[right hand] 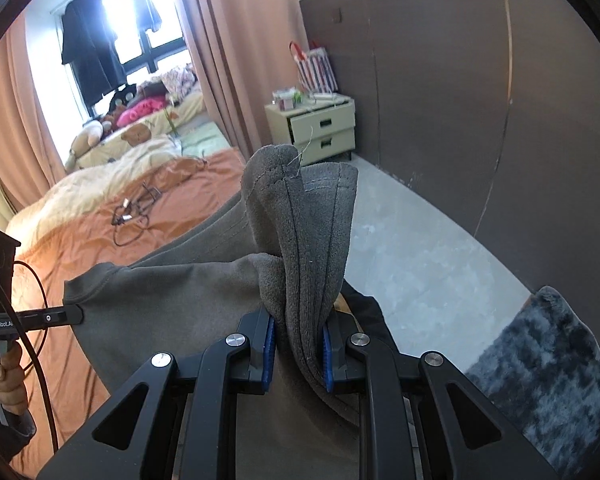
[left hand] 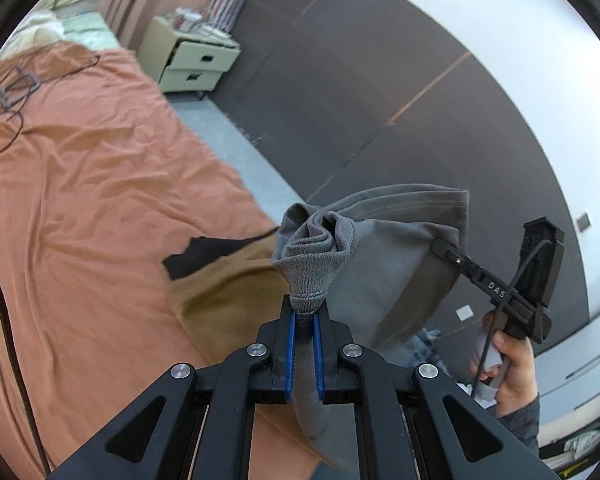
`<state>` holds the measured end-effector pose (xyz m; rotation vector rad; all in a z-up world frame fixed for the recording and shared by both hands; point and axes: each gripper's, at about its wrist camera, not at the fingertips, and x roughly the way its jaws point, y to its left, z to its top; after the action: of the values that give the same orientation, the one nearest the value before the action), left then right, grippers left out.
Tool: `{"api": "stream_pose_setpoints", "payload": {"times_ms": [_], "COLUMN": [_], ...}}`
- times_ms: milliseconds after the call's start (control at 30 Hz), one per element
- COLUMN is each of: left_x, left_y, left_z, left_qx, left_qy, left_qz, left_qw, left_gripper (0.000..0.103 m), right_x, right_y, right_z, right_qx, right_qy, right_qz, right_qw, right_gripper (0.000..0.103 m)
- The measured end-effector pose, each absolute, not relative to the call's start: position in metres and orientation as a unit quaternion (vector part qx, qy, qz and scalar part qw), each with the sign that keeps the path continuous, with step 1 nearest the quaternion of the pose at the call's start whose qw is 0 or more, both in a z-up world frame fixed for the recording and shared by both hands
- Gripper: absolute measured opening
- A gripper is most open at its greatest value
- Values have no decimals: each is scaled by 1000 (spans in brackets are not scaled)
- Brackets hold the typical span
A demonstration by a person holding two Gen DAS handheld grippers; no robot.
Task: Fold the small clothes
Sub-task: 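Lower the shirt onto the folded brown clothes and open both tools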
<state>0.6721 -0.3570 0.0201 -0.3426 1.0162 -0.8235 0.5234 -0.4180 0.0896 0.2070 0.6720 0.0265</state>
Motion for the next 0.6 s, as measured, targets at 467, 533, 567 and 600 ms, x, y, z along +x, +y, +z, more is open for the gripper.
{"api": "stream_pose_setpoints", "payload": {"times_ms": [467,533,567,600], "left_x": [745,744,745,746], "left_y": [-357,-354,-354,-355], "left_z": [-92,-93,-94,-96], "left_qx": [-128,-126,-127,-128], "left_qy": [528,517,512,512], "left_qz": [-294,-294,-294,-296], "left_qw": [787,794,797,796], "left_gripper": [24,35,41,43], "right_x": [601,594,595,589], "right_y": [-439,-440,-437,-437], "right_z": [59,63,59,52], "right_qx": [67,74,74,75], "right_qy": [381,371,375,387], "right_qz": [-79,-59,-52,-48], "right_qw": [919,924,923,918], "right_gripper": [41,41,41,41]}}
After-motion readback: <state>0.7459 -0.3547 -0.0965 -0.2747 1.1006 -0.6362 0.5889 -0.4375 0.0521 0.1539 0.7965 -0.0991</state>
